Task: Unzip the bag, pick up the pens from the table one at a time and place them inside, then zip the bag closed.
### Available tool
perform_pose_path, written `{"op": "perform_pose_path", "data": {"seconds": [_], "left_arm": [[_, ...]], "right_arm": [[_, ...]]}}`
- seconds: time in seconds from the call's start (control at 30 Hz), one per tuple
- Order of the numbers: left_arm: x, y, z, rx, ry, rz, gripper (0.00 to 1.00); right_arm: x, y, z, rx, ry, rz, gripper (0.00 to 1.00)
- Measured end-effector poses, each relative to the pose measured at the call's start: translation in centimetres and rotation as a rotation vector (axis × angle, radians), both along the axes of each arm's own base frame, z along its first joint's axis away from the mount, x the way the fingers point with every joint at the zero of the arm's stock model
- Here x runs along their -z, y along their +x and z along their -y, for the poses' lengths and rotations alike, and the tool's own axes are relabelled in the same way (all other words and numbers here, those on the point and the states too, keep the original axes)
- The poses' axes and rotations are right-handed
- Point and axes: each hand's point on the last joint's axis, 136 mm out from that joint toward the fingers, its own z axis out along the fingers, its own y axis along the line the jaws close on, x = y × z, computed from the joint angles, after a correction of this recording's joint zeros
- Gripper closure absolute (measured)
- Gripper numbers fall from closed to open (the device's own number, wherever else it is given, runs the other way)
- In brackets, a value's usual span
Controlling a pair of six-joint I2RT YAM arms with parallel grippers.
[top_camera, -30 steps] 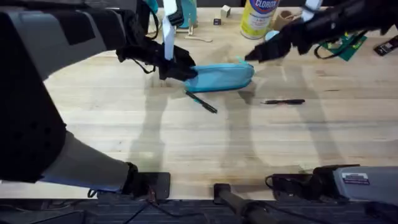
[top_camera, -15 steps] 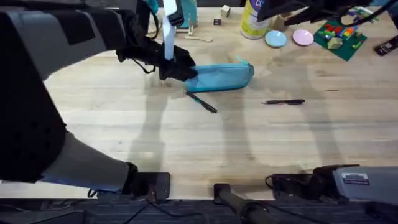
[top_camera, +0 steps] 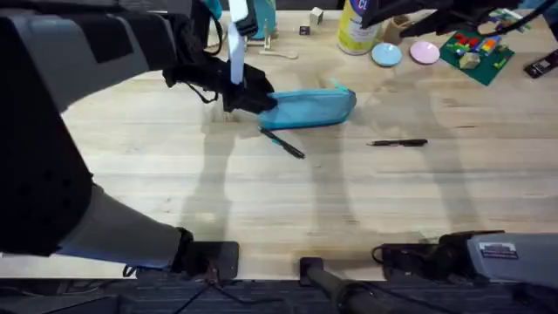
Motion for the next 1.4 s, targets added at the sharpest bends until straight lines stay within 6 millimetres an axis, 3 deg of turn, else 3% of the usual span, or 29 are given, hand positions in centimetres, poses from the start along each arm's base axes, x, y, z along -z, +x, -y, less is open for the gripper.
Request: {"op": "perform_pose_path", "data": {"seconds": [1.07,1.17,1.4], "left_arm": [[0.0,0.0,0.0,0.000,0.000,-0.001,0.957],[0.0,0.0,0.0,0.000,0.000,-0.001,0.958],[0.0,0.0,0.0,0.000,0.000,-0.001,0.958]], "right_arm": [[0.1,0.2,0.0,0.053,0.028,-0.036,0.005],[1.1,1.1,-0.3,0.080,0.033,-0.064,0.004],[5.8,2.5,-1.6,0.137,-0.056,-0.177,0.006]]}}
